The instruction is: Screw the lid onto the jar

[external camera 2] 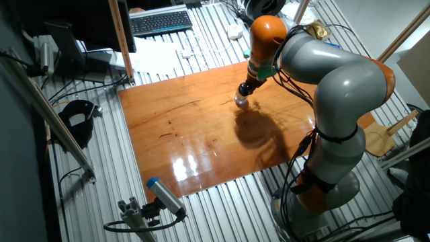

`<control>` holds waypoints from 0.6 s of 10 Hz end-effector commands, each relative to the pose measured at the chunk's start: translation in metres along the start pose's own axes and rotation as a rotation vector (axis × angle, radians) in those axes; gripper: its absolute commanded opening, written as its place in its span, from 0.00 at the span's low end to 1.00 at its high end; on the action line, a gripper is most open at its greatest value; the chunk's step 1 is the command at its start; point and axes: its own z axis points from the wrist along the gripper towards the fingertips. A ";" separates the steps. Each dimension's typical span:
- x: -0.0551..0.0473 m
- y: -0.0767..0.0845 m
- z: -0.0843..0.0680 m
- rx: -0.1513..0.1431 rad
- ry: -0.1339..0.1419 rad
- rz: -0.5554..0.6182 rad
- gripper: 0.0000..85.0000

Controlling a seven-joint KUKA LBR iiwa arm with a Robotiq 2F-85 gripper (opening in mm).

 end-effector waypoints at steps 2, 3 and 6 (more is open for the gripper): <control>-0.003 0.000 0.004 0.001 -0.007 0.003 0.00; -0.005 0.000 0.005 -0.001 -0.011 0.003 0.00; -0.013 -0.006 0.002 -0.004 -0.009 0.002 0.00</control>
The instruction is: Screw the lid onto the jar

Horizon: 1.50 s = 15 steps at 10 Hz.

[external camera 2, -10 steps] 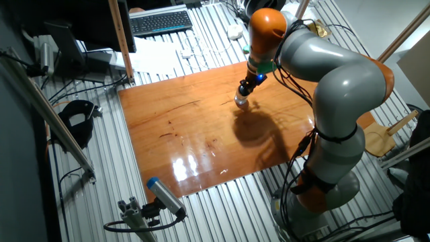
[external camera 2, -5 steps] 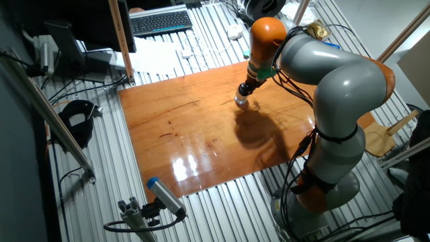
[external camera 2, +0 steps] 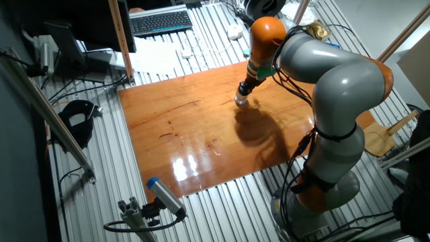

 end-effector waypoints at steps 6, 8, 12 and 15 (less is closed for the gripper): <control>-0.006 -0.004 -0.004 -0.014 0.009 0.000 0.00; -0.009 -0.005 -0.007 -0.018 0.015 0.004 0.00; -0.015 -0.004 -0.012 -0.017 0.022 0.012 0.00; -0.017 0.002 -0.014 -0.006 0.025 0.024 0.00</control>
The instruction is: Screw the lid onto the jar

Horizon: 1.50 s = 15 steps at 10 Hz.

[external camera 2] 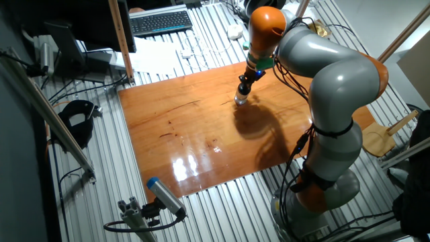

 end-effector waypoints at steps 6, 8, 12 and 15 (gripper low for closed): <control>0.011 0.002 0.005 0.023 -0.020 -0.020 0.00; 0.008 -0.001 0.009 0.026 -0.024 -0.020 0.00; -0.004 -0.008 0.009 0.025 -0.023 -0.018 0.00; 0.000 -0.007 0.004 0.015 -0.008 -0.026 0.00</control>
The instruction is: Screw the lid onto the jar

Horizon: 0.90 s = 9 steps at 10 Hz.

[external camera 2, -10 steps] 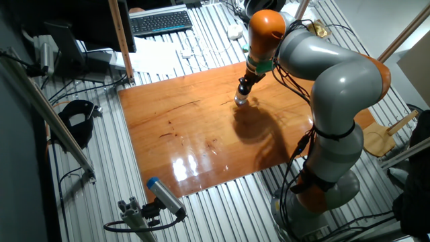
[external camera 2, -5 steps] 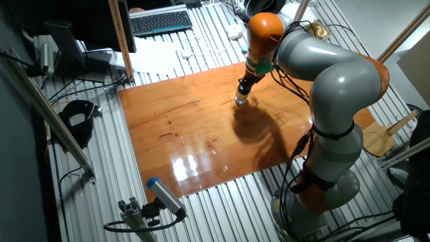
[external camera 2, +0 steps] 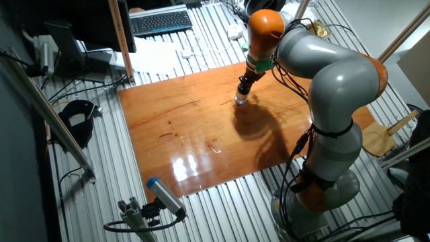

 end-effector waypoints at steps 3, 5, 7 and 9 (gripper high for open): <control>0.002 0.000 -0.008 -0.012 0.007 0.007 0.00; 0.005 0.000 -0.017 -0.046 0.011 0.045 0.00; 0.001 0.004 -0.030 -0.061 -0.031 0.086 0.20; -0.009 0.007 -0.035 -0.084 -0.027 0.105 0.40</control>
